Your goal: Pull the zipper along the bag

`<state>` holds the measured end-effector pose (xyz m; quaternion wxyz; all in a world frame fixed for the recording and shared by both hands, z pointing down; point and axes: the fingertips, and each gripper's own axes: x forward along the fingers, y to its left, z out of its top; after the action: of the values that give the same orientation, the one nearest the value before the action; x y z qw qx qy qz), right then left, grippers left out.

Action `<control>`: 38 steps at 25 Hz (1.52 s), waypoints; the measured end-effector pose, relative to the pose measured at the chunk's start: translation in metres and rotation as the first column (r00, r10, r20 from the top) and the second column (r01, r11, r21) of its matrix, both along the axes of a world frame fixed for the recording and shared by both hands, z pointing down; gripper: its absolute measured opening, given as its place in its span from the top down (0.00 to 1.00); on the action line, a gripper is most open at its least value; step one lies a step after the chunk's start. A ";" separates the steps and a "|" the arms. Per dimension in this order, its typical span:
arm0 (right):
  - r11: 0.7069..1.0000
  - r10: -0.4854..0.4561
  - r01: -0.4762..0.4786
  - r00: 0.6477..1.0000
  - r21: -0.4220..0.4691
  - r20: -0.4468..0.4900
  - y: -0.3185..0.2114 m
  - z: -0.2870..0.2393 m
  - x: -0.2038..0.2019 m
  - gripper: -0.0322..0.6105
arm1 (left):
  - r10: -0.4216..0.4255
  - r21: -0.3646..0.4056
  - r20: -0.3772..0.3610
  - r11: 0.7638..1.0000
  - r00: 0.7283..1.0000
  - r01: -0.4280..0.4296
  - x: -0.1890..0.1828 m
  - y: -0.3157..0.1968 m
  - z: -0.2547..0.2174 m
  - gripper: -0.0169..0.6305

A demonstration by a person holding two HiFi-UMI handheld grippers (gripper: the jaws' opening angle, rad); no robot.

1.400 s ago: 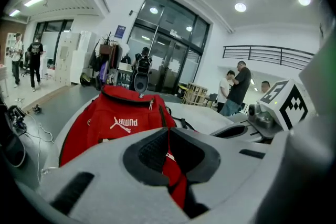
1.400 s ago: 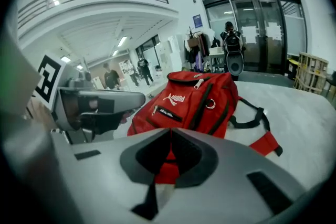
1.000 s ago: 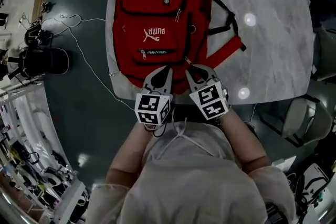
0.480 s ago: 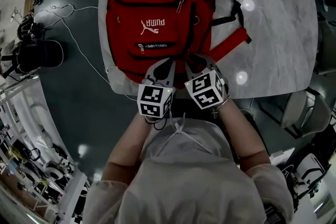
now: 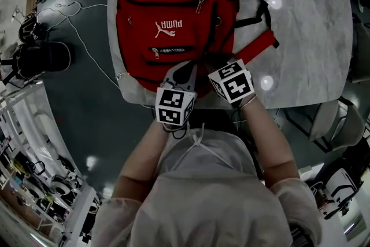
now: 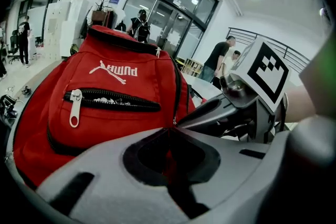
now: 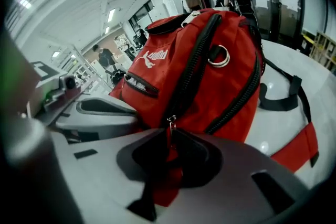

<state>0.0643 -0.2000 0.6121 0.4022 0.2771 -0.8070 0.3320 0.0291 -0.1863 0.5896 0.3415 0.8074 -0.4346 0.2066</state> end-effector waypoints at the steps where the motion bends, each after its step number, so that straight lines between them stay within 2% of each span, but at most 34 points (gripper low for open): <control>1: 1.000 -0.001 0.001 1.000 -0.015 0.004 -0.001 0.001 -0.001 0.84 | 0.004 -0.003 -0.001 1.000 1.000 -0.004 0.002 -0.001 0.002 0.94; 5: 0.998 -0.027 0.028 1.000 -0.049 0.005 -0.001 0.000 -0.001 0.88 | 0.003 -0.033 0.009 0.999 1.000 -0.003 0.006 -0.005 0.014 0.94; 11: 0.991 -0.059 0.065 0.997 -0.119 0.051 0.000 -0.013 0.004 0.90 | -0.001 -0.071 0.065 0.997 0.998 0.006 0.007 -0.010 0.025 0.94; 14: 0.985 -0.109 0.113 0.993 -0.133 0.038 0.001 -0.017 0.009 0.90 | -0.004 -0.080 0.084 0.997 0.996 0.011 0.007 -0.010 0.028 0.94; 19: 0.959 -0.277 0.272 0.959 -0.080 -0.061 -0.008 -0.021 0.019 0.91 | -0.007 -0.067 0.094 0.998 0.996 0.014 0.007 -0.011 0.031 0.94; 24: 0.932 -0.361 0.363 0.921 -0.016 -0.144 -0.013 -0.026 0.014 0.91 | -0.007 -0.063 0.098 0.998 0.995 0.013 0.007 -0.012 0.031 0.94; 28: 0.889 -0.434 0.456 0.871 0.049 -0.232 -0.020 -0.029 0.017 0.91 | -0.008 -0.070 0.106 0.997 0.994 0.015 0.008 -0.011 0.032 0.94; 30: 0.873 -0.453 0.484 0.852 0.064 -0.262 -0.023 -0.031 0.019 0.91 | -0.009 -0.068 0.108 0.998 0.994 0.017 0.007 -0.011 0.033 0.94; 35: 0.851 -0.477 0.519 0.830 0.083 -0.290 -0.031 -0.034 0.022 0.91 | -0.007 -0.076 0.103 0.997 0.995 0.015 0.007 -0.012 0.032 0.94; 38: 0.825 -0.491 0.552 0.806 0.119 -0.332 -0.039 -0.038 0.022 0.91 | -0.008 -0.086 0.091 0.996 0.996 0.016 0.006 -0.013 0.033 0.94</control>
<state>0.0868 -0.2385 0.5740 0.5590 0.1294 -0.8153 0.0773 0.0356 -0.1993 0.6226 0.3573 0.7789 -0.4453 0.2596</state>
